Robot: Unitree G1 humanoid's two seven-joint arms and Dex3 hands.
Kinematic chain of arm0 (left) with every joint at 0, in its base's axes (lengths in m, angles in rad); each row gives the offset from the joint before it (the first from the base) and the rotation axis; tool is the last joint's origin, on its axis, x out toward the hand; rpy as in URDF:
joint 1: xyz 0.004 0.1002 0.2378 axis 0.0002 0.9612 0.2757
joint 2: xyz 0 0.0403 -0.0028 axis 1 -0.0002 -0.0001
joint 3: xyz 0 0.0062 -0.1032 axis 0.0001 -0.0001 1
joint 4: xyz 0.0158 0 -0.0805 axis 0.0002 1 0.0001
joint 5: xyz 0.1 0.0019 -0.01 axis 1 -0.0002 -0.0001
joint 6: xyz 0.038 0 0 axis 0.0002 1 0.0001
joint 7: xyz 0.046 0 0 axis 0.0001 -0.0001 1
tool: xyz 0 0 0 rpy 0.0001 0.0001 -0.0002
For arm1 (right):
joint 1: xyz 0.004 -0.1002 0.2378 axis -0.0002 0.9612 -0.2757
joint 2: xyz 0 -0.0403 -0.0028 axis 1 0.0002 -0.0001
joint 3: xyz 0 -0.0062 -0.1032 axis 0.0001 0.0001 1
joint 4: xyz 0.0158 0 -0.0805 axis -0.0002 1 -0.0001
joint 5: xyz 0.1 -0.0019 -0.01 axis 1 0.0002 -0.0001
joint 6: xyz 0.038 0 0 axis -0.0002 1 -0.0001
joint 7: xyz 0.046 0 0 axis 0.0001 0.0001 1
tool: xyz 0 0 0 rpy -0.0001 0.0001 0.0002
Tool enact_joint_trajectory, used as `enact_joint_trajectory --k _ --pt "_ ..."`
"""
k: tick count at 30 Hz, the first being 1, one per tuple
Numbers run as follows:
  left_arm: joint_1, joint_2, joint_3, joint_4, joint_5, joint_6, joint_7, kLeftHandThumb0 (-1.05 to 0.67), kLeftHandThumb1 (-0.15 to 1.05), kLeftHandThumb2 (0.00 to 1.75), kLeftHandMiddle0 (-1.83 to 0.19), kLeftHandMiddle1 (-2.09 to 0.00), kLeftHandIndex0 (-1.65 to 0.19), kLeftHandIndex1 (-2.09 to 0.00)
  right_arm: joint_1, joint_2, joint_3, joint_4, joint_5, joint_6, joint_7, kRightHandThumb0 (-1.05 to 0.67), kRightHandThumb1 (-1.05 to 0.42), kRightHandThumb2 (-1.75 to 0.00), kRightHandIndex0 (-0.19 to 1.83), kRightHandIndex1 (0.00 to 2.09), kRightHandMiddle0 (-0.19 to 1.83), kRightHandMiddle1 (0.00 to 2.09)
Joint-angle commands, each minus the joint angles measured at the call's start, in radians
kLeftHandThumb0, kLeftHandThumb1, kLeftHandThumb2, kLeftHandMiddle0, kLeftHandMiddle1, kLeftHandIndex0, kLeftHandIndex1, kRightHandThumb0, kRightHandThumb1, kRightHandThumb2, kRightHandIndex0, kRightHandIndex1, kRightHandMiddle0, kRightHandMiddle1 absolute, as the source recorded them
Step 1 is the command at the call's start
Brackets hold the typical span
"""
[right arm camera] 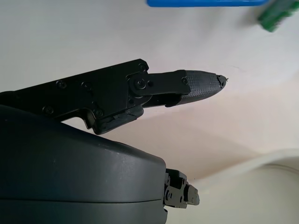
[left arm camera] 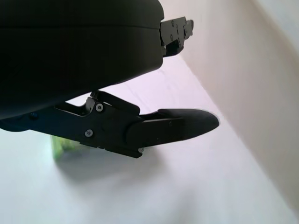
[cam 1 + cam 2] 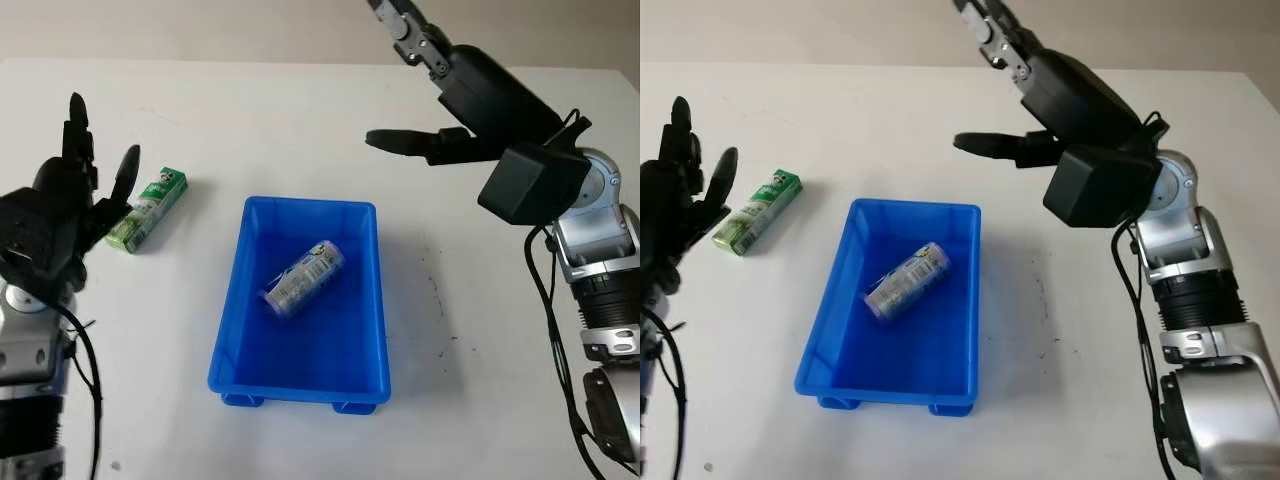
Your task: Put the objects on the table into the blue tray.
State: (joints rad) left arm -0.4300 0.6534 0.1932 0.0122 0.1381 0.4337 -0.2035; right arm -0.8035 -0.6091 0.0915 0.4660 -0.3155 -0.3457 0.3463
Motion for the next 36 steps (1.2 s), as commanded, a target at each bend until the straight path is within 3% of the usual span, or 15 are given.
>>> enact_joint_trajectory --k 1,7,9,13,17,19,24,26,29,30,31,32,33,35,36 --pt "-0.06 0.038 -0.041 -0.002 0.034 0.061 -0.022 -0.67 1.05 0.44 0.13 -0.07 0.14 -0.05 0.004 -0.016 0.002 0.024 -0.015 0.003 -0.013 -0.64 -1.05 -0.24 -0.14 0.05 -0.12 0.05" --pt "-0.251 0.027 -0.267 0.212 0.256 0.237 0.008 -0.83 1.05 0.36 -0.03 -0.14 0.11 -0.06 0.015 -0.016 0.011 0.025 -0.029 0.02 0.004 -0.66 -1.05 -0.14 -0.16 0.04 -0.14 0.05" --pt "-0.289 0.024 -0.32 0.299 0.299 0.213 0.01 -0.86 1.05 0.37 0.11 -0.85 0.08 -0.06 0.022 -0.016 0.011 0.016 -0.028 0.016 0.002 -0.66 -1.05 -0.13 -0.16 0.05 -0.14 0.05" --pt "-0.356 0.0 -0.351 0.454 0.301 0.12 0.003 -0.89 1.05 0.36 0.19 -1.21 -0.12 -0.19 0.033 -0.016 0.003 0.002 -0.02 0.017 0.0 -0.64 -1.04 -0.09 -0.17 0.04 -0.15 0.05" --pt "-0.429 -0.014 -0.413 0.587 0.341 0.046 -0.017 -0.94 1.05 0.41 0.19 -1.83 0.13 -1.55 0.032 -0.02 0.003 0.012 -0.025 0.009 -0.008 -0.61 -1.03 -0.06 -0.18 0.05 -0.15 0.05" --pt "-0.463 -0.012 -0.453 0.639 0.372 0.006 -0.043 -0.97 1.05 0.46 0.19 -2.0 0.17 -1.82 0.03 -0.02 0.004 0.012 -0.028 0.011 -0.011 -0.61 -1.03 -0.06 -0.18 0.05 -0.15 0.05" --pt "-0.532 -0.003 -0.539 0.73 0.45 -0.029 -0.132 -0.98 1.05 0.5 0.19 -1.56 0.18 -1.42 0.029 -0.025 0.01 -0.032 -0.058 0.059 -0.012 -0.61 -1.03 -0.06 -0.17 0.05 -0.15 0.05" --pt "-0.553 0.003 -0.575 0.761 0.488 -0.032 -0.171 -0.97 1.05 0.47 -0.04 -0.47 0.03 -0.65 0.029 -0.024 0.008 -0.04 -0.06 0.064 -0.012 -0.61 -1.03 -0.05 -0.17 0.05 -0.15 0.05" --pt "-0.58 0.001 -0.606 0.814 0.522 -0.031 -0.218 -0.99 1.05 0.41 0.03 -0.07 0.04 -0.16 0.035 -0.022 0.001 -0.066 -0.05 0.089 0.0 -0.58 -1.02 -0.05 -0.17 0.05 -0.15 0.05" --pt "-0.584 0.001 -0.613 0.825 0.531 -0.031 -0.229 -1.0 1.05 0.39 0.06 -0.04 0.08 -0.11 0.037 -0.022 -0.002 -0.073 -0.045 0.095 0.003 -0.58 -1.02 -0.05 -0.17 0.05 -0.15 0.05" --pt "-0.586 0.002 -0.624 0.829 0.544 -0.034 -0.24 -1.02 1.05 0.36 0.04 -0.38 0.04 -0.1 0.038 -0.023 -0.002 -0.08 -0.045 0.103 0.004 -0.57 -1.02 -0.05 -0.18 0.05 -0.15 0.05" --pt "-0.584 0.003 -0.629 0.826 0.552 -0.033 -0.252 -1.03 1.05 0.34 0.11 -1.21 -0.04 -0.48 0.039 -0.025 -0.001 -0.084 -0.048 0.105 0.002 -0.58 -1.02 -0.05 -0.18 0.05 -0.16 0.05" --pt "-0.584 0.004 -0.64 0.823 0.565 -0.029 -0.267 -1.04 1.05 0.3 0.1 -1.73 0.09 -1.26 0.038 -0.026 0.0 -0.083 -0.05 0.103 0.0 -0.58 -1.02 -0.05 -0.18 0.05 -0.16 0.05" --pt "-0.597 0.017 -0.704 0.823 0.624 -0.058 -0.342 -1.04 1.05 0.3 0.17 -1.9 0.17 -1.62 0.036 -0.027 -0.001 -0.079 -0.046 0.1 0.003 -0.58 -1.02 -0.05 -0.18 0.05 -0.16 0.05" --pt "-0.604 0.021 -0.73 0.828 0.65 -0.073 -0.375 -1.01 1.05 0.33 0.17 -1.43 0.18 -1.36 0.034 -0.027 -0.002 -0.076 -0.041 0.097 0.005 -0.59 -1.03 -0.06 -0.19 0.05 -0.17 0.05"
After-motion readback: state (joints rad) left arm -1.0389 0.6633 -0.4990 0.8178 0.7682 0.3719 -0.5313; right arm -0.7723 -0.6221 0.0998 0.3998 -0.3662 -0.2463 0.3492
